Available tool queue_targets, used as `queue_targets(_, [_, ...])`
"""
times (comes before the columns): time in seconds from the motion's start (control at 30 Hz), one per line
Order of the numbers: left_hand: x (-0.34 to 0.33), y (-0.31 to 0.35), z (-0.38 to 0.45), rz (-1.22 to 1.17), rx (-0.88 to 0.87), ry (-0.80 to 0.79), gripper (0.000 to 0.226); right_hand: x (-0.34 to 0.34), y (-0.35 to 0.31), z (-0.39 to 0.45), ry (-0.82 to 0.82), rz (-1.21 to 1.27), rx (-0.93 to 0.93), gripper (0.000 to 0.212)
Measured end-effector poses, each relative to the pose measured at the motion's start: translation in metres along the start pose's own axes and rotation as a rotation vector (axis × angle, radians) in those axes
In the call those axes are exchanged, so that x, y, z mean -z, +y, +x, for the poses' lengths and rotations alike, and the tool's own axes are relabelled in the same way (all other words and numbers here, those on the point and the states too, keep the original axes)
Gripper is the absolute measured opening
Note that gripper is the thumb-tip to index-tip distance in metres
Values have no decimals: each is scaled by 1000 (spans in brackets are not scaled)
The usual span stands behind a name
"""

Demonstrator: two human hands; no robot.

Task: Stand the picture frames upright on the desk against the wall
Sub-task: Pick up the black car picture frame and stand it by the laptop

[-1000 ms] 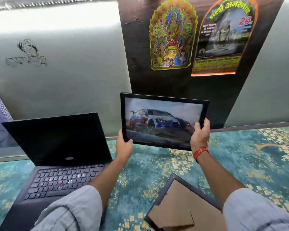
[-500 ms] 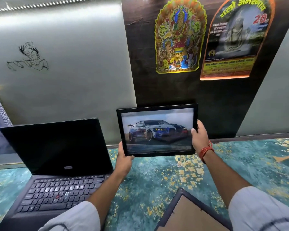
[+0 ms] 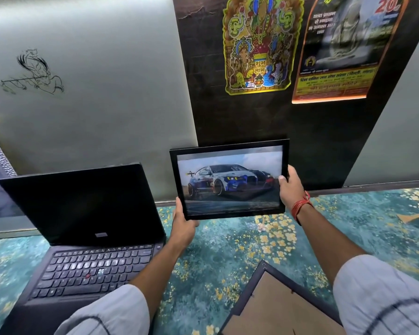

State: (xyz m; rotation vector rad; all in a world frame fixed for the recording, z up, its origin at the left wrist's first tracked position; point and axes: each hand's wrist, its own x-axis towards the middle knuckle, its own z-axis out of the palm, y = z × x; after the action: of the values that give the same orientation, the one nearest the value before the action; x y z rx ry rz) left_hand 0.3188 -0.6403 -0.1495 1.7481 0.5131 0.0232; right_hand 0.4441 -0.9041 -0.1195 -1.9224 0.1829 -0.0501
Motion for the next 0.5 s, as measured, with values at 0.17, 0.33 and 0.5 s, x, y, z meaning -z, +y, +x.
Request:
queue_targets(0.17, [2, 7, 6, -3, 39, -61, 99, 0, 1, -4, 4, -9, -14, 47])
queue_targets(0.33, [6, 15, -3, 33, 57, -93, 99, -1, -2, -7, -21, -16, -104, 51])
queue_targets(0.5, [4, 35, -17, 53, 54, 62, 95, 2, 4, -43, -49, -96, -282, 74])
